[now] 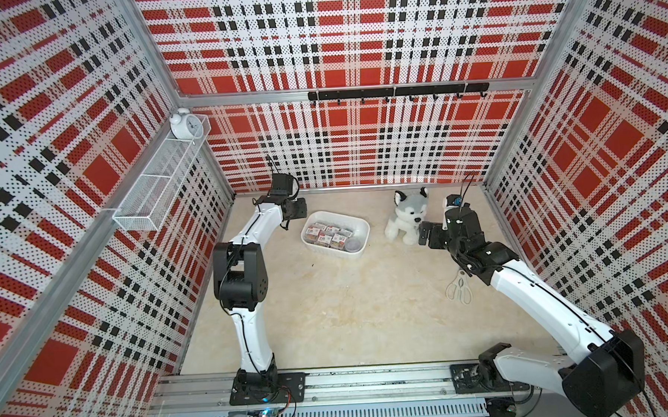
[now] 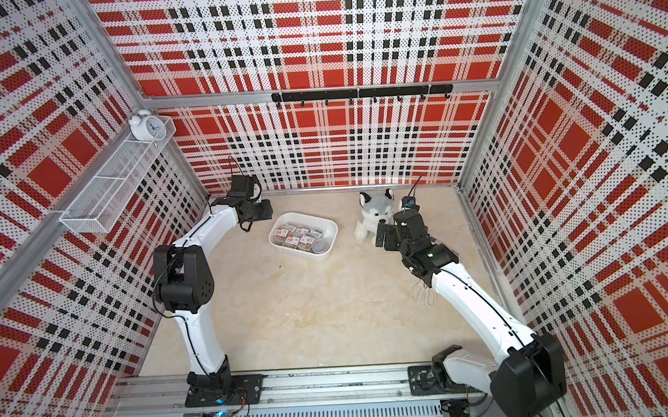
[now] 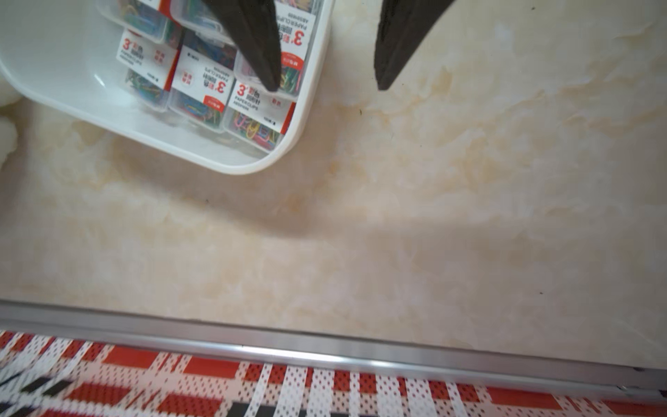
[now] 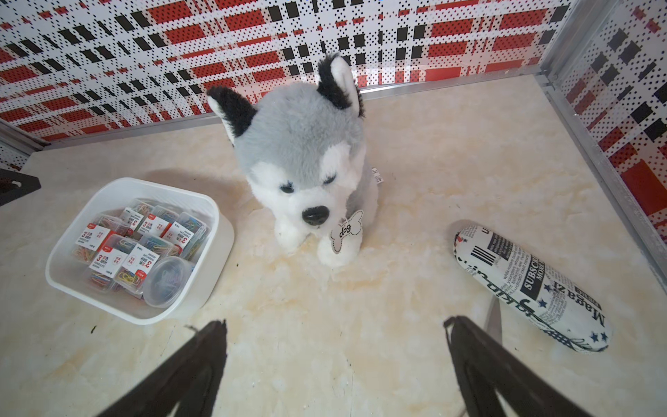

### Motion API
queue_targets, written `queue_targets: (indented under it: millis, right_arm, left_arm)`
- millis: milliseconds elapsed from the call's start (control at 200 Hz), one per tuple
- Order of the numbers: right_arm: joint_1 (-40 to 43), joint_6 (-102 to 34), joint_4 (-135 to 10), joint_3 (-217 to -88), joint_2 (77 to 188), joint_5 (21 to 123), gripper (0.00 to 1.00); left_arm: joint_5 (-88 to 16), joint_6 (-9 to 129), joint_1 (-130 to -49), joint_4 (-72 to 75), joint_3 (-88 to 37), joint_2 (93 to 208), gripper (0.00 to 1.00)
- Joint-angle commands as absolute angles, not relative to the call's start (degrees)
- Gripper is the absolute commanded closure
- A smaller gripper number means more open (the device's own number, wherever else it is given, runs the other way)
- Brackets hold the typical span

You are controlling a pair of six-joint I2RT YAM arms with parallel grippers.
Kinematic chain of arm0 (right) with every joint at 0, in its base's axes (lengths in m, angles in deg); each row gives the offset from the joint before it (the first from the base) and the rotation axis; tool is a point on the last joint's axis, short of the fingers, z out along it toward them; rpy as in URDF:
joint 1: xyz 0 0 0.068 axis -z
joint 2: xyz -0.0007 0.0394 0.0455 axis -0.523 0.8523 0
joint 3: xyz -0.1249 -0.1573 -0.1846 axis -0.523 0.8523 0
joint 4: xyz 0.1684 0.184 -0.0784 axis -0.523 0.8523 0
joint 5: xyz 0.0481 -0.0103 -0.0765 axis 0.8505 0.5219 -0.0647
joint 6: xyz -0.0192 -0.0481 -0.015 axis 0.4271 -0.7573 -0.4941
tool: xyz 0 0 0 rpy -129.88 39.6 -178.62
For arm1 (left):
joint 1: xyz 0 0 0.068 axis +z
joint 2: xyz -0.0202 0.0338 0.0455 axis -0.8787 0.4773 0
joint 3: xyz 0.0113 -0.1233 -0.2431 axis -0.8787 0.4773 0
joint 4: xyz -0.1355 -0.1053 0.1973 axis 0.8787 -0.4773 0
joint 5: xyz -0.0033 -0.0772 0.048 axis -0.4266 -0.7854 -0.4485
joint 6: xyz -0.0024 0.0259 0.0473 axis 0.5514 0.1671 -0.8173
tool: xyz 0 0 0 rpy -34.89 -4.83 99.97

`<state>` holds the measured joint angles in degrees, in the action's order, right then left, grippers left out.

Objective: Take the paper clips out of the storage box
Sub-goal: Move the storage box to the center of the board.

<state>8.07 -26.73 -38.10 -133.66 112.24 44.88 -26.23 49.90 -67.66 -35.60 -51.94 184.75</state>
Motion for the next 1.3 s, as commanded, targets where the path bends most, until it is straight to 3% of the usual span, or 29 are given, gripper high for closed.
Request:
queue_targets:
  millis: [0, 591, 922, 1293]
  right_arm:
    - [7.98, -27.82, -37.0, -133.26, 111.25, 45.01, 0.0]
    - [8.62, -28.39, -36.96, -134.57, 114.94, 45.58, 0.0]
    - [9.02, -29.65, -36.39, -134.63, 115.47, 45.71, 0.0]
    - [11.59, -29.71, -35.61, -134.76, 115.36, 46.81, 0.0]
  left_arm:
    - [-28.53, 46.84, -67.73, -40.35, -56.05, 187.31, 0.58]
    - [-26.89, 43.14, -70.86, -44.91, -63.34, 195.51, 0.58]
    - [-20.33, 44.2, -72.65, -45.37, -64.4, 196.75, 0.75]
    - [-21.06, 46.08, -71.61, -45.79, -64.9, 197.95, 0.77]
